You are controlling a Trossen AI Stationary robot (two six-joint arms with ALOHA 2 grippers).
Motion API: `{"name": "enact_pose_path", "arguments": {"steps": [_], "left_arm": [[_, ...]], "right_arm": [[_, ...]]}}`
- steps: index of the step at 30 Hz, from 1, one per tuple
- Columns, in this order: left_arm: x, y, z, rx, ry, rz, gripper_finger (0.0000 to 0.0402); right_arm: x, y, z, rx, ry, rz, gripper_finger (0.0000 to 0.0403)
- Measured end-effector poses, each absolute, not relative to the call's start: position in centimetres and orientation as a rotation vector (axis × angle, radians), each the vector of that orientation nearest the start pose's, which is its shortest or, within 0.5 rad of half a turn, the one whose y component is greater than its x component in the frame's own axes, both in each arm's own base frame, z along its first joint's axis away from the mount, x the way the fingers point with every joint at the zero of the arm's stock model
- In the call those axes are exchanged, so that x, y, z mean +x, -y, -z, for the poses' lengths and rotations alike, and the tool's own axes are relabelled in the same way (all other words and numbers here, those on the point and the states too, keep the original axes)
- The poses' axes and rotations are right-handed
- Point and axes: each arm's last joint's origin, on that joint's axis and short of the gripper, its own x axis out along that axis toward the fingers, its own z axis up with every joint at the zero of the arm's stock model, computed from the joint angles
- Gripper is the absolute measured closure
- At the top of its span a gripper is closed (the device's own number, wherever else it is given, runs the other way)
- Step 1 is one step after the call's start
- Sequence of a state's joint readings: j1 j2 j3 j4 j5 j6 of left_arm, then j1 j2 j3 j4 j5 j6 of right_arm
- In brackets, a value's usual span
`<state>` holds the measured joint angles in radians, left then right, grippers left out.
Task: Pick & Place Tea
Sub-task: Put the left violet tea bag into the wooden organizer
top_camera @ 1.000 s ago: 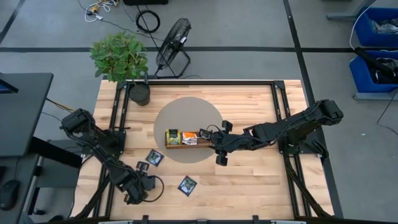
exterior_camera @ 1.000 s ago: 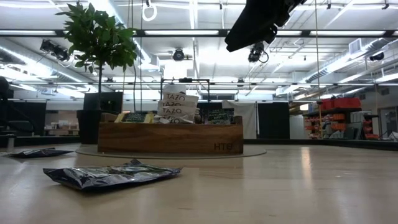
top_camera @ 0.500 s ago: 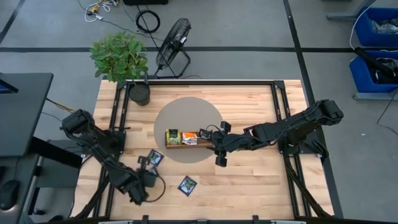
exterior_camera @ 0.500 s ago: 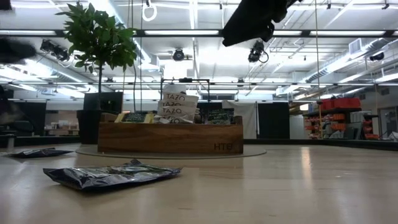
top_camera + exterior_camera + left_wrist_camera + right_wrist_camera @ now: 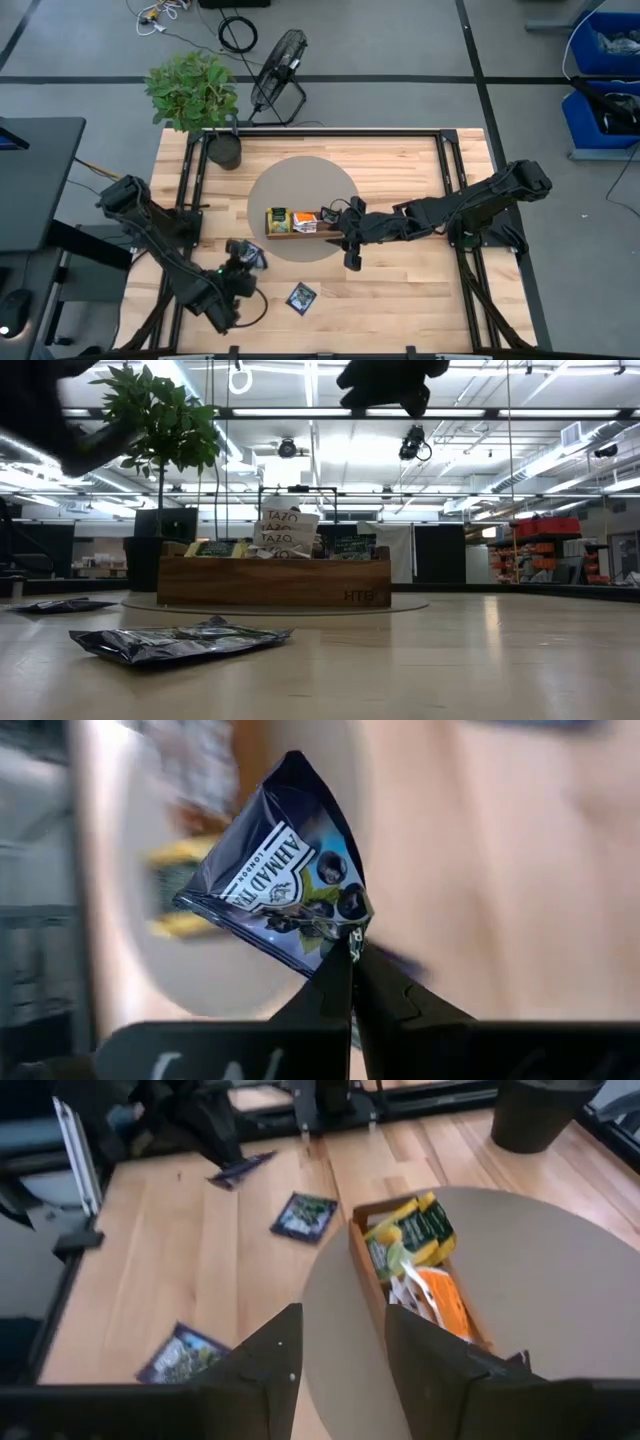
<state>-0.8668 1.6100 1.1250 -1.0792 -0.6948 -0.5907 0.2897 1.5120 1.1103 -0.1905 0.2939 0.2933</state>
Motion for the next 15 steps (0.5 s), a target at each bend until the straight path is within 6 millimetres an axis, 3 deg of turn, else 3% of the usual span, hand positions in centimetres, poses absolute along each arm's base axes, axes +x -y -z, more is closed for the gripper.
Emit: {"name": "enact_pose_path", "arguments": {"steps": [4,8,11,15], "left_arm": [[20.4,19.1,-22.5,0.659,-0.945,-0.278,0.0399],[20.7,19.0,-22.7,0.840,-0.959,-0.211,0.0399],[20.3,19.5,-22.7,1.070,-0.962,-0.103,0.0399],[19.5,20.3,-22.9,1.505,-0.940,0.066,0.0399]], "right_arm": [[32.3,-8.8,-27.7,0.149,-0.521,0.084,0.0252],[32.5,-8.9,-27.9,0.172,-0.495,0.043,0.0252],[32.8,-8.6,-28.2,0.230,-0.467,0.032,0.0252],[33.3,-6.9,-28.3,0.397,-0.478,-0.019,0.0252]]}}
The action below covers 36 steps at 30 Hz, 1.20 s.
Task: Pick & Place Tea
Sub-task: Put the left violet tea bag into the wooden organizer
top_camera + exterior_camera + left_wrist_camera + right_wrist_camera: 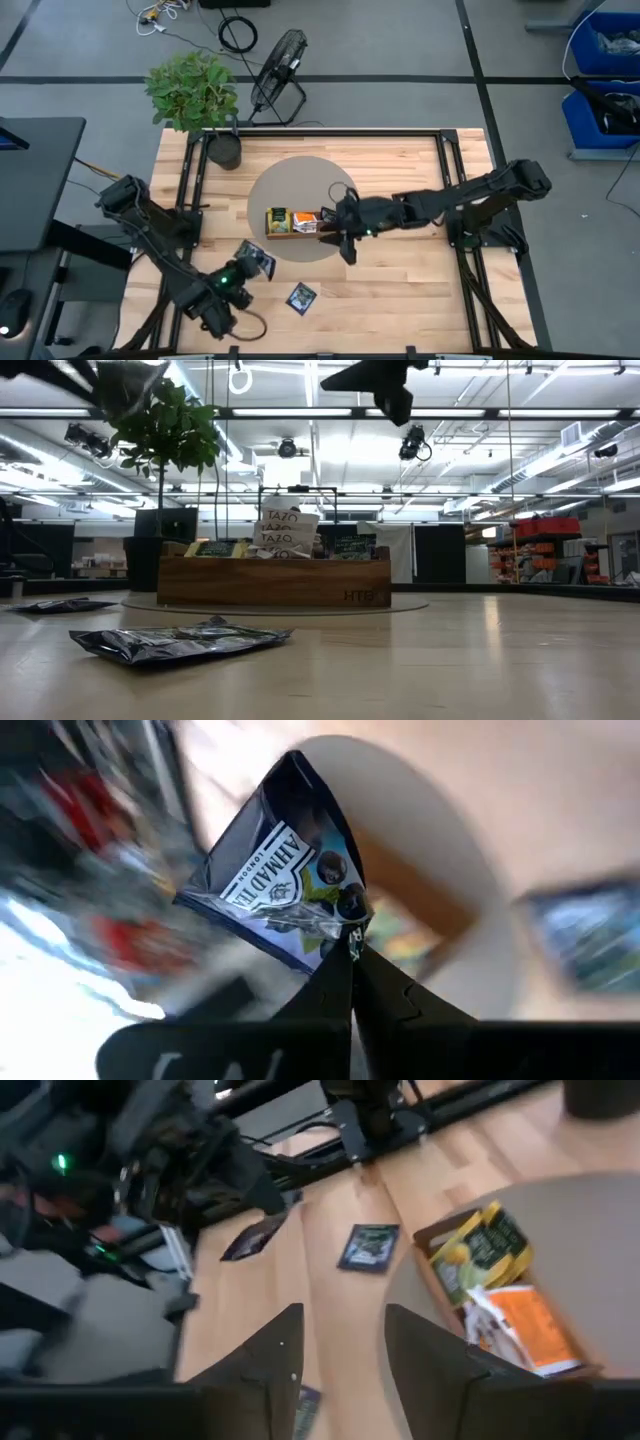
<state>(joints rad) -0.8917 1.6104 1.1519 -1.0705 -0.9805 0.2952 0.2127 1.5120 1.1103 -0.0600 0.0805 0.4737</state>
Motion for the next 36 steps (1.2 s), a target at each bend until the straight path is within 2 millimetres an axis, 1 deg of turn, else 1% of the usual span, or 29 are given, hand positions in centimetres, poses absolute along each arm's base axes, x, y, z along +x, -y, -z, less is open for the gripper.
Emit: {"name": "enact_pose_path", "arguments": {"steps": [2,4,6,8,12,14,16,19,21,24,28,33,36], "left_arm": [[19.2,20.6,-23.1,1.704,-0.902,0.078,0.0399],[19.2,20.5,-23.3,1.862,-0.871,0.033,0.0399],[19.5,20.2,-23.6,1.970,-0.865,-0.017,0.0399],[20.0,19.8,-23.6,2.026,-0.888,-0.030,0.0399],[21.0,18.8,-23.5,2.049,-0.959,0.002,0.0399],[21.4,18.3,-23.5,2.067,-0.996,0.028,0.0399],[21.9,17.9,-23.5,2.096,-1.024,0.041,0.0399],[22.5,17.5,-23.5,2.121,-1.042,0.059,0.0400],[22.9,17.5,-23.5,2.123,-1.038,0.072,0.0400],[23.4,17.6,-23.6,2.128,-1.023,0.075,0.0400],[23.6,17.8,-23.6,2.120,-1.005,0.070,0.0400],[23.7,17.8,-23.6,2.112,-1.002,0.074,0.0400],[23.7,17.9,-23.6,2.105,-0.997,0.077,0.0400]], "right_arm": [[33.4,-6.2,-28.4,0.467,-0.488,-0.031,0.0252],[33.6,-5.7,-28.5,0.514,-0.480,-0.036,0.0252],[33.8,-5.3,-28.8,0.562,-0.452,-0.051,0.0252],[34.1,-5.0,-29.2,0.609,-0.413,-0.086,0.0252],[34.5,-4.7,-29.8,0.697,-0.347,-0.139,0.0252],[34.7,-4.5,-29.8,0.724,-0.347,-0.129,0.0252],[34.8,-4.4,-29.4,0.731,-0.379,-0.107,0.0252],[35.7,-4.3,-29.3,0.692,-0.398,-0.082,0.0252],[36.7,-4.4,-29.3,0.656,-0.413,-0.068,0.0252],[38.2,-4.3,-29.1,0.605,-0.485,-0.041,0.0252],[40.2,-4.3,-29.0,0.560,-0.536,-0.015,0.0252],[42.4,-4.4,-28.5,0.543,-0.569,-0.007,0.0252],[43.4,-4.5,-27.9,0.541,-0.600,0.003,0.0252]]}}
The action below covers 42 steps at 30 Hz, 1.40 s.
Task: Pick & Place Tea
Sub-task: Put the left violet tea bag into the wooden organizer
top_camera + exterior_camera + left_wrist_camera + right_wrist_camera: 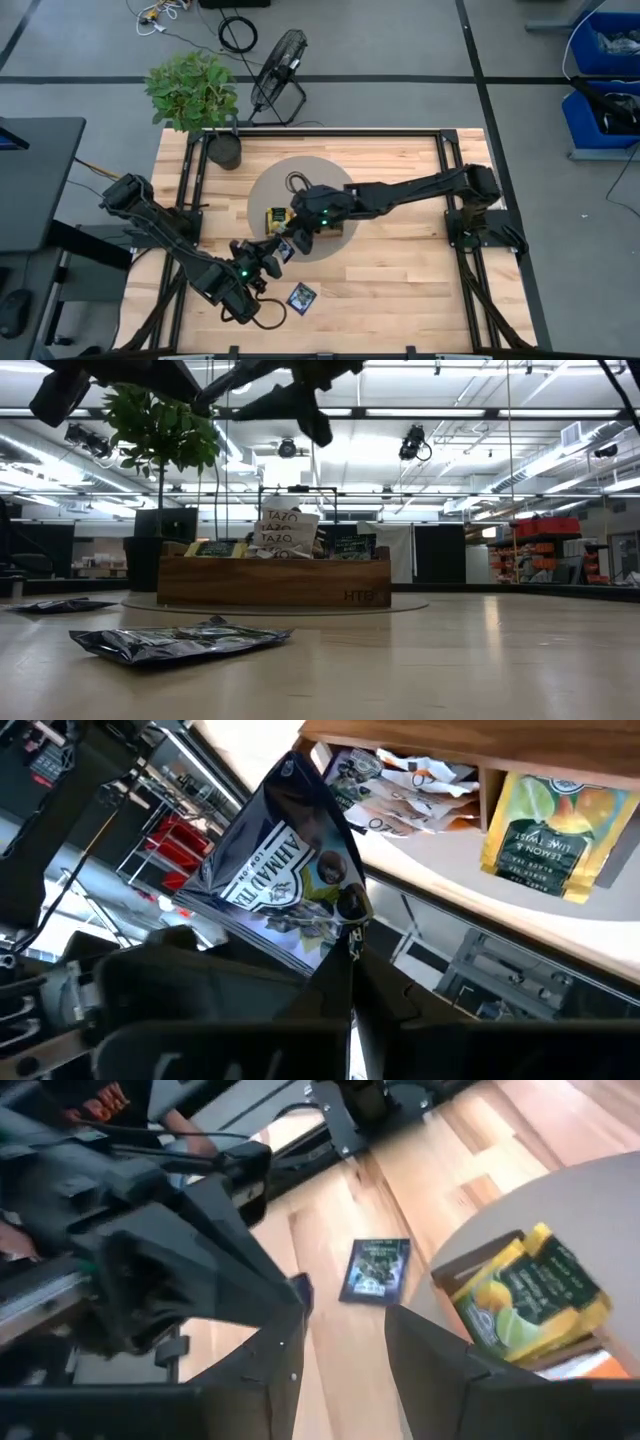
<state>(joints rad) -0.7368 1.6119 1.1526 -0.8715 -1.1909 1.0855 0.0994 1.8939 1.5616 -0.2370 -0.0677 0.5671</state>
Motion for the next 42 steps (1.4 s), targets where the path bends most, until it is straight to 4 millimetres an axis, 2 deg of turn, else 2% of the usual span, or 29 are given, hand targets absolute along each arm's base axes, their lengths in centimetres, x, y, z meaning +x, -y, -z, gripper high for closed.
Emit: {"name": "enact_pose_path", "arguments": {"steps": [5,15,33,42], "left_arm": [[23.73,17.95,-23.58,2.094,-0.991,0.091,0.0400],[23.74,17.94,-23.58,2.089,-0.991,0.100,0.0400],[24.08,17.48,-23.57,2.080,-1.011,0.091,0.0400],[24.26,17.25,-23.58,2.074,-1.021,0.085,0.0400]], "right_arm": [[43.97,-4.59,-26.97,0.541,-0.628,0.010,0.0252],[44.08,-4.83,-27.36,0.606,-0.618,-0.063,0.0252],[44.05,-4.88,-27.32,0.616,-0.626,-0.067,0.0253],[44.01,-4.87,-27.29,0.604,-0.630,-0.070,0.0293]]}}
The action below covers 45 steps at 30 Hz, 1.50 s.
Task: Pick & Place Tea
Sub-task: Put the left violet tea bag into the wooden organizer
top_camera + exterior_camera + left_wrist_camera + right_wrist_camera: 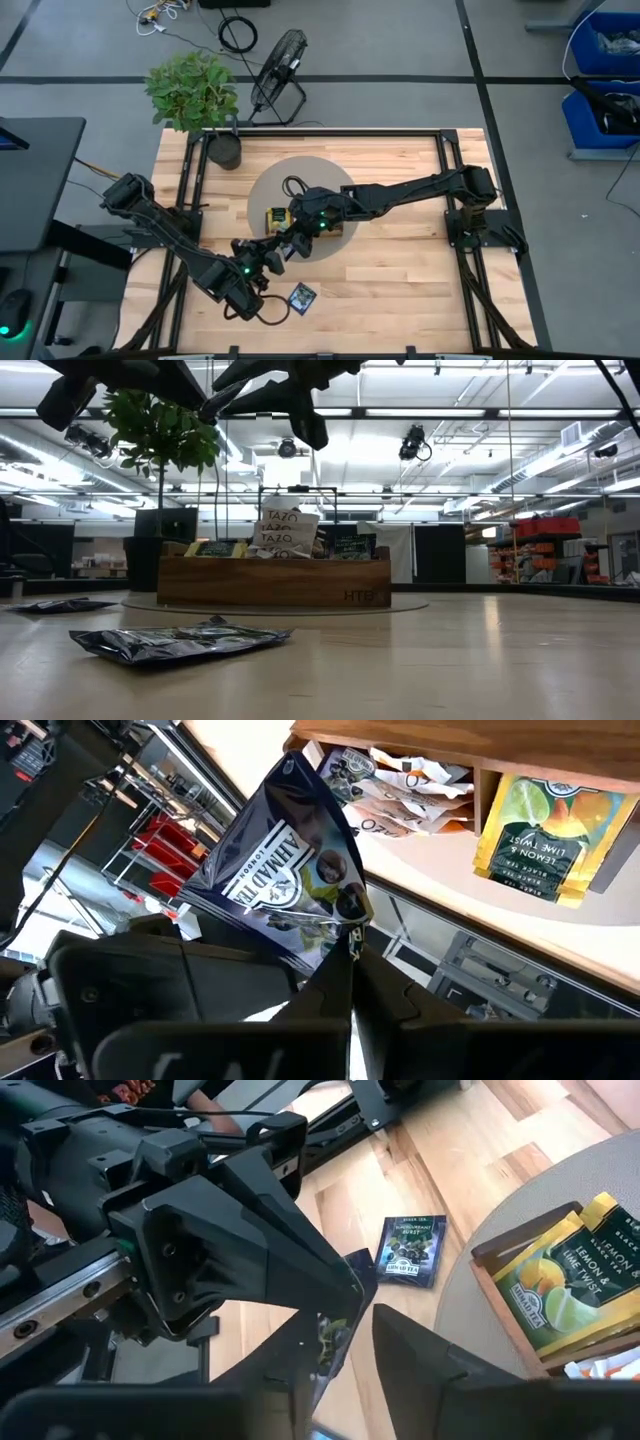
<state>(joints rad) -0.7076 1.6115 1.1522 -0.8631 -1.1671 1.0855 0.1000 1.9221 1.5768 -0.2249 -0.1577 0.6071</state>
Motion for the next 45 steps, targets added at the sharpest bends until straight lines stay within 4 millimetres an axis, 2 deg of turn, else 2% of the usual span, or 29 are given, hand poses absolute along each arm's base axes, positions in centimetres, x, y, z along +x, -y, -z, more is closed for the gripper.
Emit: {"name": "enact_pose_path", "arguments": {"steps": [17,26,30,37,41,45], "left_arm": [[24.2,17.3,-23.7,2.061,-1.012,0.036,0.0398],[24.0,17.5,-23.7,1.874,-0.963,-0.079,0.0360],[23.5,18.2,-23.9,1.778,-0.895,-0.178,0.0348],[22.3,19.5,-23.9,1.598,-0.783,-0.249,0.0342],[21.8,20.1,-23.9,1.436,-0.719,-0.295,0.0344],[21.7,20.1,-24.0,1.162,-0.625,-0.408,0.0344]], "right_arm": [[44.4,-4.9,-26.8,0.536,-0.622,-0.108,0.0394],[44.3,-5.0,-27.0,0.457,-0.606,-0.108,0.0401],[43.8,-4.9,-27.6,0.417,-0.610,-0.094,0.0401],[43.0,-4.5,-28.1,0.357,-0.639,-0.030,0.0402],[42.7,-4.7,-28.2,0.325,-0.650,-0.003,0.0402],[42.3,-5.4,-28.7,0.256,-0.641,0.035,0.0403]]}}
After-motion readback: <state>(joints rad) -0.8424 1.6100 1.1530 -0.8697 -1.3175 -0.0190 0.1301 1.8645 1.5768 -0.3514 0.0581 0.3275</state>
